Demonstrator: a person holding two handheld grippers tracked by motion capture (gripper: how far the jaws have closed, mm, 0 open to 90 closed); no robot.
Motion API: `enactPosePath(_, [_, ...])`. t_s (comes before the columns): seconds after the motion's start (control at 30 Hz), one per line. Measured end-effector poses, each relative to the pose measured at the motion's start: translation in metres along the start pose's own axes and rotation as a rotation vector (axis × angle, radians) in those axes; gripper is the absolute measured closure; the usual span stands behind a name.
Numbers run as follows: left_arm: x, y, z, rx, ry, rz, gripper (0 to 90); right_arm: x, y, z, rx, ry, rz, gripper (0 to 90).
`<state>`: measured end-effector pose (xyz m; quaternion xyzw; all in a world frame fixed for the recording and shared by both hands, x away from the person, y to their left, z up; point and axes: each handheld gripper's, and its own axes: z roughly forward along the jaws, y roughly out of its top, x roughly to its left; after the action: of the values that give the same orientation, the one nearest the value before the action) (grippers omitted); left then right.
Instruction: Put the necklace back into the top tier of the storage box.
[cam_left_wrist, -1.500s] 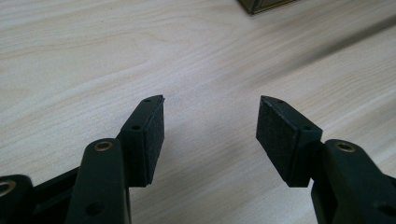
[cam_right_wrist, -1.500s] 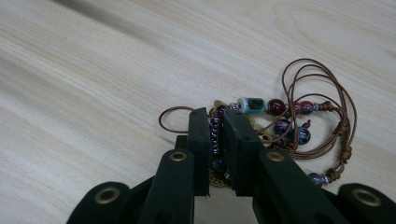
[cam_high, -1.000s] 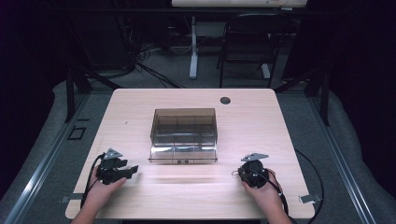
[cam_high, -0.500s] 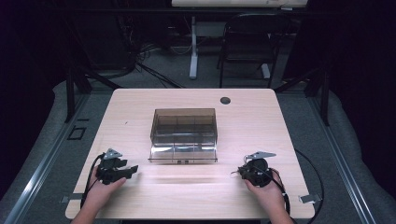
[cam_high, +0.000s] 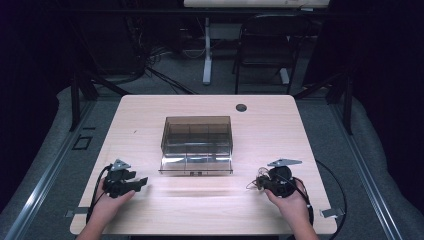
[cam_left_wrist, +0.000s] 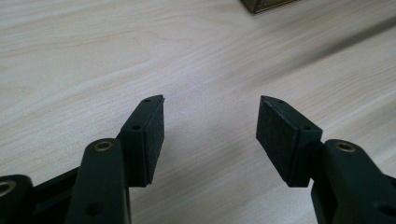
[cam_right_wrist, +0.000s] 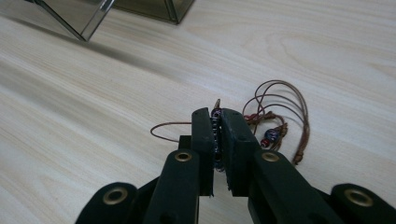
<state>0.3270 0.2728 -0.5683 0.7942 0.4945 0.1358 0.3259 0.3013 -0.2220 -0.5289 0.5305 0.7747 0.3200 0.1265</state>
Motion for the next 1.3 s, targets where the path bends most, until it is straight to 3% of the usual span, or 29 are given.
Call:
enactPosePath(0.53, [0.001,0.0,0.001,0.003,0.002,0.003,42.1,-0.006,0.026,-0.033,-0.052,0.026,-0.01,84.4])
enactPosePath(1.3, [0.001,0.0,0.001,0.005,-0.002,-0.004,42.1,0.001,0.046,-0.051,-0.081,0.051,-0.05,84.4])
